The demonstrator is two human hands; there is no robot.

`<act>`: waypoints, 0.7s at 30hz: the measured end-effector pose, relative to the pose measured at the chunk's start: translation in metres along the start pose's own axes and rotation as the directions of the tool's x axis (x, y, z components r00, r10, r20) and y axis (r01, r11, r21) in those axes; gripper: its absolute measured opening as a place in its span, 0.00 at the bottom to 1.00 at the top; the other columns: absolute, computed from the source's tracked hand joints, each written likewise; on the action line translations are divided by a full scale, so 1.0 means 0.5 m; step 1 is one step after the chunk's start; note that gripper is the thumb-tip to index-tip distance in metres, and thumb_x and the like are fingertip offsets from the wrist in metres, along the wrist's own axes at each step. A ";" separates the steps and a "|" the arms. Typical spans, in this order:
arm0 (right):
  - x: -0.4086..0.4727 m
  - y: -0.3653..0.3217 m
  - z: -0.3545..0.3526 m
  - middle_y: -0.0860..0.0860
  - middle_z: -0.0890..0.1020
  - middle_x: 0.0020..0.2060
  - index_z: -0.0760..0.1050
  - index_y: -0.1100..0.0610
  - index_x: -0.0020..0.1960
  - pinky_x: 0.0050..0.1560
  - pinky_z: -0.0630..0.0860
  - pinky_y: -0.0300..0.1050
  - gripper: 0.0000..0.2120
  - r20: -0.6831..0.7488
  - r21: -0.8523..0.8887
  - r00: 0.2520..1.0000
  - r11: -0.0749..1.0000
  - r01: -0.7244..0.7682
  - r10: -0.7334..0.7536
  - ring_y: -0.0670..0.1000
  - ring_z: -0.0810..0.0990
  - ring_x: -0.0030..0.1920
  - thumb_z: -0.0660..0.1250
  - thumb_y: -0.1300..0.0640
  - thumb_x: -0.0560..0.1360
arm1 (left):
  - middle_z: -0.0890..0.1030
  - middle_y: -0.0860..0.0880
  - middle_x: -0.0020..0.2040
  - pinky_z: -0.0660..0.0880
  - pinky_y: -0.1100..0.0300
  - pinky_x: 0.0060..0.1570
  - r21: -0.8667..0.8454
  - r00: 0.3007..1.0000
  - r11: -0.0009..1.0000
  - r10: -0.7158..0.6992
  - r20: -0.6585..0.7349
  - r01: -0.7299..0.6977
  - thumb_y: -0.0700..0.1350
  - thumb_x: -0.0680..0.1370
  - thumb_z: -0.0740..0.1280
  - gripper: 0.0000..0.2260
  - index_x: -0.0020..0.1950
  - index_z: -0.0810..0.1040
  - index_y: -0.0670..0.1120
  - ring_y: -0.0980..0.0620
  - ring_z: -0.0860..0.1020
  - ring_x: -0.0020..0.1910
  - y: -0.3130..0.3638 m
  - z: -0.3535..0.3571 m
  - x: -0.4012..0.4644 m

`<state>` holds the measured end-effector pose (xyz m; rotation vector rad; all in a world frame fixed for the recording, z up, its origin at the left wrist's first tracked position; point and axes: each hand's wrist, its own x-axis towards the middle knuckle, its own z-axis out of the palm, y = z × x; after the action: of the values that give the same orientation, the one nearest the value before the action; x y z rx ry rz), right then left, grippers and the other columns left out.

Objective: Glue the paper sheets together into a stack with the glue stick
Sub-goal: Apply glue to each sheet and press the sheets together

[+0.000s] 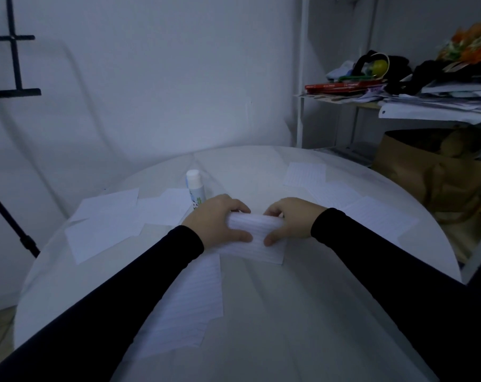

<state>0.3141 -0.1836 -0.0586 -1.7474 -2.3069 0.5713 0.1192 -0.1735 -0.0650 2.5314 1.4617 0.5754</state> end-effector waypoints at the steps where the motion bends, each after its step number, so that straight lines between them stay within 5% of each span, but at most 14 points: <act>1: 0.002 0.000 -0.002 0.48 0.80 0.51 0.77 0.53 0.56 0.50 0.74 0.43 0.21 -0.023 0.029 1.000 1.000 0.008 -0.007 0.49 0.77 0.48 0.76 0.49 0.66 | 0.76 0.52 0.51 0.68 0.64 0.51 -0.014 1.000 1.000 0.001 -0.017 -0.001 0.53 0.65 0.78 0.21 0.55 0.79 0.53 0.56 0.73 0.49 0.000 -0.003 0.000; 6: 0.014 0.009 -0.004 0.48 0.78 0.48 0.77 0.51 0.48 0.47 0.70 0.40 0.12 -0.189 0.207 0.982 0.977 0.050 -0.011 0.48 0.76 0.48 0.74 0.49 0.68 | 0.77 0.56 0.53 0.69 0.65 0.51 -0.121 0.996 0.989 -0.089 -0.011 0.087 0.55 0.67 0.76 0.22 0.59 0.76 0.54 0.58 0.74 0.52 -0.005 -0.010 -0.001; 11: 0.019 0.007 0.000 0.47 0.79 0.44 0.79 0.50 0.44 0.48 0.70 0.41 0.07 -0.226 0.239 0.973 0.967 0.091 -0.036 0.47 0.77 0.48 0.72 0.48 0.69 | 0.79 0.60 0.40 0.67 0.77 0.37 -0.224 0.984 0.966 -0.150 -0.092 0.126 0.50 0.75 0.70 0.02 0.44 0.80 0.53 0.62 0.75 0.40 -0.002 -0.027 0.003; 16: 0.025 -0.002 -0.002 0.42 0.81 0.39 0.78 0.45 0.35 0.60 0.72 0.50 0.07 -0.322 0.169 0.947 0.984 0.057 0.000 0.47 0.79 0.50 0.71 0.45 0.69 | 0.78 0.56 0.34 0.67 0.75 0.32 -0.280 0.979 0.942 -0.201 -0.019 0.188 0.49 0.72 0.74 0.06 0.37 0.80 0.54 0.61 0.73 0.32 -0.007 -0.029 0.005; 21: 0.018 0.003 -0.012 0.41 0.81 0.41 0.79 0.45 0.37 0.60 0.72 0.50 0.06 -0.352 0.212 0.936 0.976 0.054 0.024 0.45 0.78 0.49 0.70 0.45 0.70 | 0.76 0.54 0.32 0.66 0.73 0.31 -0.306 0.966 0.922 -0.258 -0.028 0.237 0.47 0.71 0.75 0.04 0.39 0.82 0.50 0.59 0.72 0.31 -0.023 -0.045 0.008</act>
<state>0.3152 -0.1737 -0.0546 -1.5786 -1.9311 0.4451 0.1025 -0.1653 -0.0473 2.0765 1.5507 0.7801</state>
